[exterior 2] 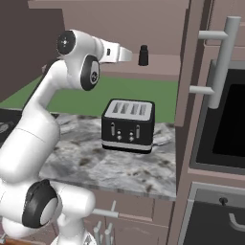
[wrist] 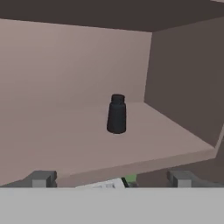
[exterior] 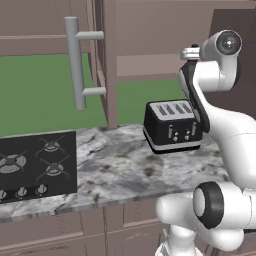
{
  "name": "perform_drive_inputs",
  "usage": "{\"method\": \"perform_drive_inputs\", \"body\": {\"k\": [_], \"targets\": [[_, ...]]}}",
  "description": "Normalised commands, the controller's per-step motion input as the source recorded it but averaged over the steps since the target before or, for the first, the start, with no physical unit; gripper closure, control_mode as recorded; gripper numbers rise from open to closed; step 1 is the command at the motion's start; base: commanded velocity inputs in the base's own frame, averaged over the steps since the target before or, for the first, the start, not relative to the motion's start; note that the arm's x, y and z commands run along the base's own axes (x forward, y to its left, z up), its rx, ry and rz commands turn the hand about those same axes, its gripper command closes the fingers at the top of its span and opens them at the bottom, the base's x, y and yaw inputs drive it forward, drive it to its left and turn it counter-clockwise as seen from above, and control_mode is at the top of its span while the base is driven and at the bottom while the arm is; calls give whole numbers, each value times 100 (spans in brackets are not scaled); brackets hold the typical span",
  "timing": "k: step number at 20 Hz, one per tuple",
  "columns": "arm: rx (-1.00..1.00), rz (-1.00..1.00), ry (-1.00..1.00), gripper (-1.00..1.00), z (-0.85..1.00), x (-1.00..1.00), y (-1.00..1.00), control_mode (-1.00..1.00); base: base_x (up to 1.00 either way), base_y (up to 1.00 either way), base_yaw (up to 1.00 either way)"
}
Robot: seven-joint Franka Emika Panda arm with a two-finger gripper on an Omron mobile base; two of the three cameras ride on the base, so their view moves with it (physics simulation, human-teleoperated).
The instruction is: Move the syrup bottle and shaker from the cabinet to the dining counter.
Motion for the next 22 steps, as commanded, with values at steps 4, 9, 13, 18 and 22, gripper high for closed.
{"method": "perform_drive_inputs", "body": {"k": [4, 9, 13, 18, 22], "targets": [[7, 0, 8, -100, 0, 46, -21, -100, 0, 0, 0], [5, 0, 7, -100, 0, 50, -20, -100, 0, 0, 0], [0, 0, 3, -100, -7, 48, -15, -100, 0, 0, 0], [0, 0, 0, -100, -11, 44, -18, -100, 0, 0, 0], [0, 0, 0, -100, -22, 39, -19, -100, 0, 0, 0]]}}
